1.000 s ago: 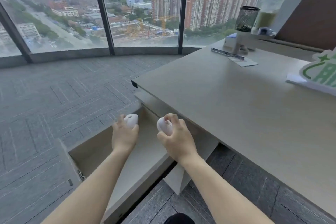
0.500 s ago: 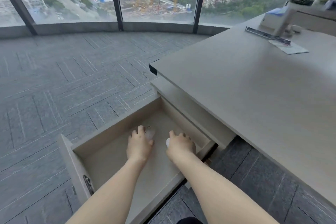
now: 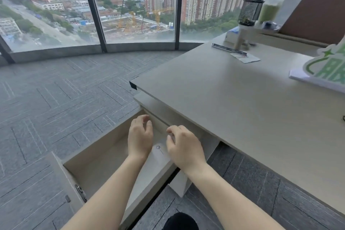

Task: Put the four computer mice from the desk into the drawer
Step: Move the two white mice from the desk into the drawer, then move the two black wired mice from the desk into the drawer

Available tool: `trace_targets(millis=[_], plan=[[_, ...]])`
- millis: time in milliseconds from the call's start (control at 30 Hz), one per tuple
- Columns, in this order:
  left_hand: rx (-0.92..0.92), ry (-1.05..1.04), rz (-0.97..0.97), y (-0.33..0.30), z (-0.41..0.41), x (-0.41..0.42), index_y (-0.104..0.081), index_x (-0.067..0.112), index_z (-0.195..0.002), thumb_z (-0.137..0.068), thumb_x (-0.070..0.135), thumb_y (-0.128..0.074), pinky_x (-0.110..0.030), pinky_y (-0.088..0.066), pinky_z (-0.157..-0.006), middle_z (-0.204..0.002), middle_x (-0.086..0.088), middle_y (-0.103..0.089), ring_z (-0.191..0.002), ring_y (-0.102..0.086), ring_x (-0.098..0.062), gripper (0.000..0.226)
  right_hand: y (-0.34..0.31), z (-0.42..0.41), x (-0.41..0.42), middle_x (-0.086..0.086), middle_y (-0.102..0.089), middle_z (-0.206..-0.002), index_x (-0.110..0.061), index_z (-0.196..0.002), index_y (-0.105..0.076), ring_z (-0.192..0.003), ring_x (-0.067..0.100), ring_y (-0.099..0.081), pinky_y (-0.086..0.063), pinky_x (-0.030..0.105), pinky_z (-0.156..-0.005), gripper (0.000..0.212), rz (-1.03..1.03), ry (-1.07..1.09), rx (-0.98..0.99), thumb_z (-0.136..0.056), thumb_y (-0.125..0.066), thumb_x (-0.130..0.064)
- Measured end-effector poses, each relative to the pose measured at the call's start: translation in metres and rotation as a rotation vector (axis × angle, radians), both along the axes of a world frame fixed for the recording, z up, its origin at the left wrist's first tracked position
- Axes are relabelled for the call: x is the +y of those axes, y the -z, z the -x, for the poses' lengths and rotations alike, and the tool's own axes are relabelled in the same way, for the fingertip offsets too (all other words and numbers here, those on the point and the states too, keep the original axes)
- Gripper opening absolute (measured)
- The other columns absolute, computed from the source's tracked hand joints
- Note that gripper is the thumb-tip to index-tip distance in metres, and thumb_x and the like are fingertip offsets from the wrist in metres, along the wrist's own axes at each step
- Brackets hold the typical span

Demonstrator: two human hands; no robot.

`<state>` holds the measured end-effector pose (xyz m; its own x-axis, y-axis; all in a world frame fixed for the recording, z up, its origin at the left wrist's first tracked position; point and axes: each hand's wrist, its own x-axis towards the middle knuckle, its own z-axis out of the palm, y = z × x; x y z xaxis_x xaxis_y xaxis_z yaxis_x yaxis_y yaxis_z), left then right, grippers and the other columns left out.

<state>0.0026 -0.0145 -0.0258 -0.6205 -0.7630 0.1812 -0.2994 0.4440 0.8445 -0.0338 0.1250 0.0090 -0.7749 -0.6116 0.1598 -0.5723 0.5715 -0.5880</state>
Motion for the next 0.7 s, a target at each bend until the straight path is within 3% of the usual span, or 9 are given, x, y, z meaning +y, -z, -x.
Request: trace_targets(millis=[133, 233, 333, 467, 567, 700], plan=[[0.127, 0.175, 0.031, -0.049, 0.018, 0.078, -0.063, 0.013, -0.118, -0.096, 0.021, -0.048, -0.021, -0.042, -0.085, -0.113, 0.0, -0.062, -0.096, -0.059, -0.011, 0.028, -0.049, 0.001, 0.089, -0.001, -0.073, -0.097, -0.016, -0.102, -0.072, -0.08, 0.014, -0.066, -0.055, 0.029, -0.072, 0.02, 0.219, 0.163, 0.163, -0.094, -0.054, -0.017], [0.155, 0.349, 0.052, -0.072, 0.035, 0.147, -0.067, 0.013, -0.112, -0.094, 0.02, -0.054, -0.015, -0.044, -0.076, -0.106, 0.002, -0.065, -0.089, -0.061, -0.009, 0.024, -0.071, 0.014, 0.17, -0.004, -0.073, -0.093, -0.02, -0.1, -0.072, -0.077, 0.014, -0.065, -0.052, 0.029, -0.067, 0.019, 0.292, 0.36, 0.246, -0.093, -0.055, -0.018], [0.131, 0.541, 0.053, -0.082, 0.054, 0.223, -0.066, 0.016, -0.11, -0.092, 0.023, -0.058, -0.023, -0.05, -0.081, -0.107, 0.001, -0.065, -0.089, -0.062, -0.008, 0.021, -0.075, 0.033, 0.255, -0.003, -0.072, -0.1, -0.019, -0.104, -0.071, -0.091, 0.018, -0.064, -0.052, 0.031, -0.073, 0.02, 0.306, 0.546, 0.299, -0.093, -0.055, -0.016], [-0.04, 0.794, 0.094, -0.086, 0.07, 0.342, -0.058, 0.022, -0.123, -0.087, 0.038, -0.061, -0.031, -0.051, -0.089, -0.123, 0.001, -0.059, -0.107, -0.061, -0.015, 0.039, -0.067, 0.056, 0.383, 0.009, -0.066, -0.115, -0.013, -0.112, -0.068, -0.112, 0.03, -0.052, -0.044, 0.035, -0.09, 0.027, 0.253, 0.878, 0.392, -0.088, -0.058, -0.007], [-0.105, 0.831, 0.102, -0.081, 0.08, 0.378, -0.048, 0.026, -0.133, -0.082, 0.048, -0.061, -0.034, -0.047, -0.094, -0.133, -0.001, -0.052, -0.121, -0.053, -0.02, 0.057, -0.056, 0.067, 0.417, 0.014, -0.058, -0.124, -0.013, -0.118, -0.063, -0.112, 0.036, -0.048, -0.043, 0.042, -0.098, 0.034, 0.179, 0.989, 0.308, -0.085, -0.06, -0.007], [-0.205, 0.849, 0.144, -0.077, 0.094, 0.431, -0.039, 0.026, -0.14, -0.076, 0.056, -0.061, -0.038, -0.04, -0.103, -0.138, -0.005, -0.05, -0.127, -0.044, -0.027, 0.073, -0.04, 0.088, 0.461, 0.015, -0.049, -0.132, -0.018, -0.134, -0.05, -0.118, 0.037, -0.044, -0.038, 0.043, -0.103, 0.05, -0.001, 1.001, 0.103, -0.087, -0.063, -0.028]])
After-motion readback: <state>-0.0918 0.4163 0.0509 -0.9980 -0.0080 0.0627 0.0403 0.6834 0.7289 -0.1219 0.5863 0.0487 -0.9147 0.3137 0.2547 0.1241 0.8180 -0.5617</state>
